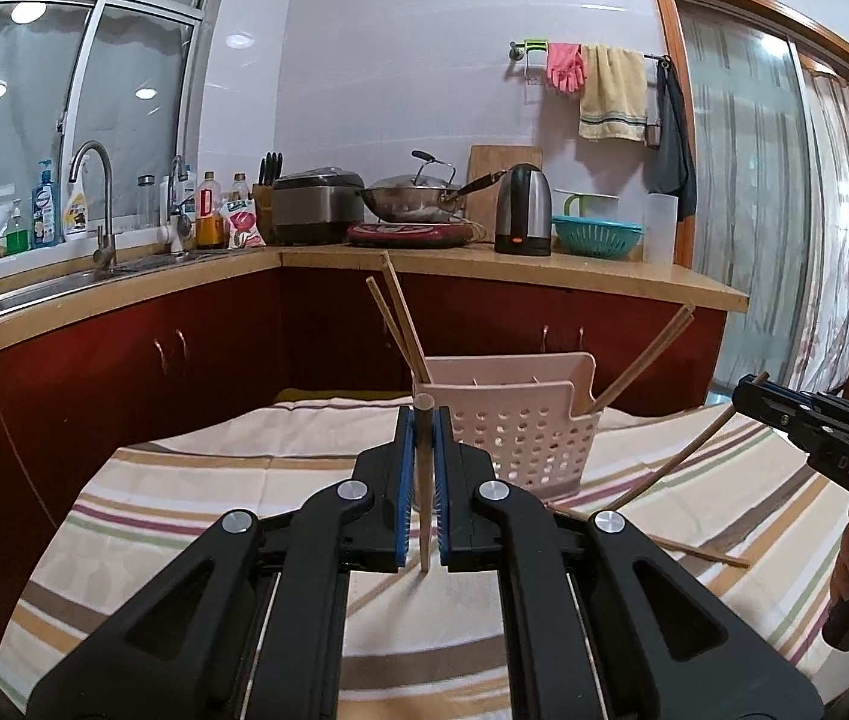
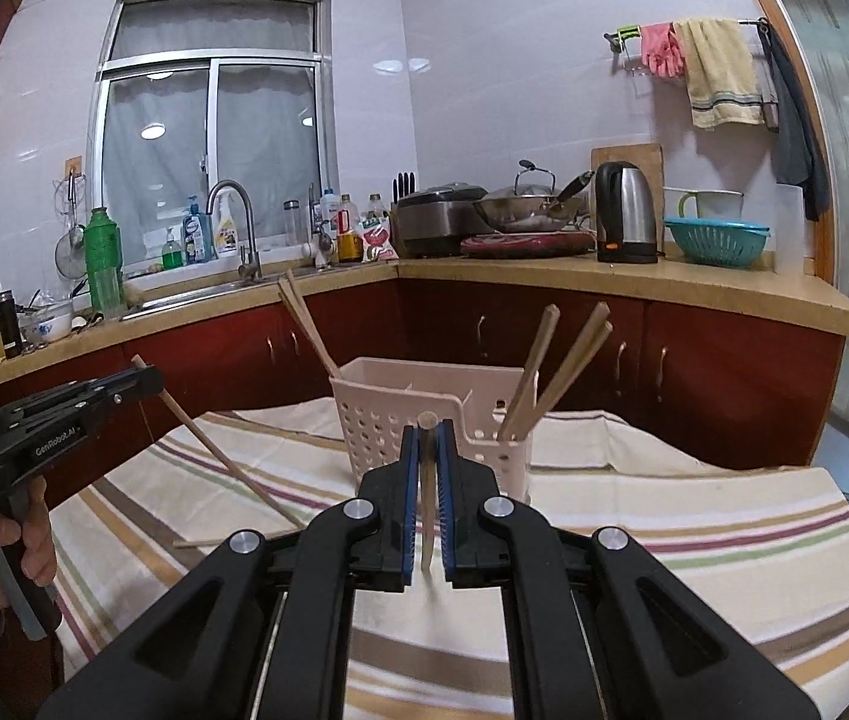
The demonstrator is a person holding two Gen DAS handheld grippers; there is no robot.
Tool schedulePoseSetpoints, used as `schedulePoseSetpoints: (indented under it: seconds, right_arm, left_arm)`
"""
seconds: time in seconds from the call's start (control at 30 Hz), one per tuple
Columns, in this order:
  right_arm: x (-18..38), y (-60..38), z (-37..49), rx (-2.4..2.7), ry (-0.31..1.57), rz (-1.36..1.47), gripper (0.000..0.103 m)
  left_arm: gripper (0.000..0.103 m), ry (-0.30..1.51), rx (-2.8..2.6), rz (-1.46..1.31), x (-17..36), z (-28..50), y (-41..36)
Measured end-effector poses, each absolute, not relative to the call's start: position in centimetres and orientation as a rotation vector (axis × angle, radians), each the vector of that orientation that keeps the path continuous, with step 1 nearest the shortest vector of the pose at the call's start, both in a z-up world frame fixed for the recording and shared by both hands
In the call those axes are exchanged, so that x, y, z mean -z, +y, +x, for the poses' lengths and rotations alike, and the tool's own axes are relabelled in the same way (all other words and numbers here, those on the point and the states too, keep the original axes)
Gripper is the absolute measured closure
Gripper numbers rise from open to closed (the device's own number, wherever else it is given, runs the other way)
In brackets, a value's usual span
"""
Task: Organize utensils
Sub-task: 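Lift both held chopsticks upright and carry them over the plastic holder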
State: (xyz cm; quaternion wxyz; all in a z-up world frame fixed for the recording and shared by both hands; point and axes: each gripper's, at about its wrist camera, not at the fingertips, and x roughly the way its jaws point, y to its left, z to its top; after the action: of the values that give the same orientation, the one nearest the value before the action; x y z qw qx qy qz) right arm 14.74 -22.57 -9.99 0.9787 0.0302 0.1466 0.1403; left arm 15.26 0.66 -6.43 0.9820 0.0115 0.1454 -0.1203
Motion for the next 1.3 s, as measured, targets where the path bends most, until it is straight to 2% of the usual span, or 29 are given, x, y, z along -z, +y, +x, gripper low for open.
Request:
schedulePoseSetpoints:
  seconds: [0.23, 0.93, 1.13, 1.3]
  right_arm:
    - [8.1, -22.6, 16.0, -0.292, 0.264, 0.064, 0.096]
    - [-1.5, -25.0, 19.3, -0.296, 0.042, 0.086, 0.096]
    - [-2.1, -25.4, 21.6, -0.266, 0.012, 0.078, 0.096]
    - [-1.0, -25.2, 23.9, -0.257, 0.038, 0.071, 0.096]
  left_arm:
    - [0.096, 0.261, 0.263, 0.001, 4.9, 16.6, 0.9]
    - [0.096, 0.012, 0.362, -0.005, -6.3, 21.0, -2.6]
    - [0.096, -0.016, 0.356, -0.019, -6.9, 23.6, -3.4]
    - [0.096, 0.006, 0.344, -0.030, -5.2, 26.1, -4.2]
